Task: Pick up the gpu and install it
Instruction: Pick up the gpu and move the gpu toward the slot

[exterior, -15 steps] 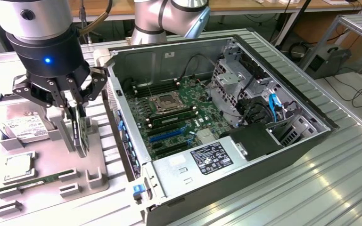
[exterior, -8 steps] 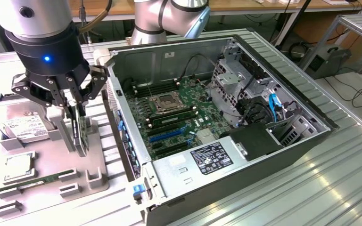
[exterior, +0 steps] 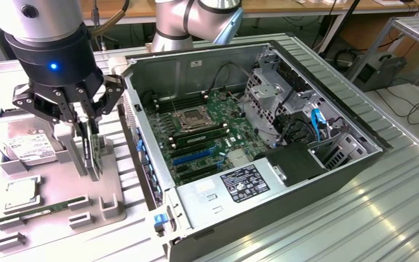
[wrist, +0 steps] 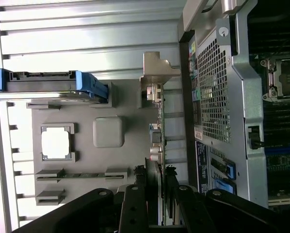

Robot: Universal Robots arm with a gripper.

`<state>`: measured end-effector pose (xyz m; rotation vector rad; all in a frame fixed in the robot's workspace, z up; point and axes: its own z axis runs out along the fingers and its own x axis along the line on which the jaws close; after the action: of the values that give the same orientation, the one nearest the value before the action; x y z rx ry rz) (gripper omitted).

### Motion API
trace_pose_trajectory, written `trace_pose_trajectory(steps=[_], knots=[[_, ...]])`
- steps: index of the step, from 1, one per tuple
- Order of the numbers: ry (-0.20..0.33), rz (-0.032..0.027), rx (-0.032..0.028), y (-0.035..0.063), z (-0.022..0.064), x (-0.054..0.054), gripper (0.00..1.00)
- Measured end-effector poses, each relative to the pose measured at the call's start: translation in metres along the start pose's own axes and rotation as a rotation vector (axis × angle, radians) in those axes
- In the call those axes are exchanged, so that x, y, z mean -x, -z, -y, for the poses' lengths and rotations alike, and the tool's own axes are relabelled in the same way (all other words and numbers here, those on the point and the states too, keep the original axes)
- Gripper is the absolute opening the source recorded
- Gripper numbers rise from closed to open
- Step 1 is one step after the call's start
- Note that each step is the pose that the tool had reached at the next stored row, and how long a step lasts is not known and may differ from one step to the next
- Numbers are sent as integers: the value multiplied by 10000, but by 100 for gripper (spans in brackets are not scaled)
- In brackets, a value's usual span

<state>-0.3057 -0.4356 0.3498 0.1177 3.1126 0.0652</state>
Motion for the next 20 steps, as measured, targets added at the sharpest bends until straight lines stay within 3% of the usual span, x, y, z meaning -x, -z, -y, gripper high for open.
trace_pose_trajectory(steps=[20], knots=[[1,-5,-1,70,-3,3,27]])
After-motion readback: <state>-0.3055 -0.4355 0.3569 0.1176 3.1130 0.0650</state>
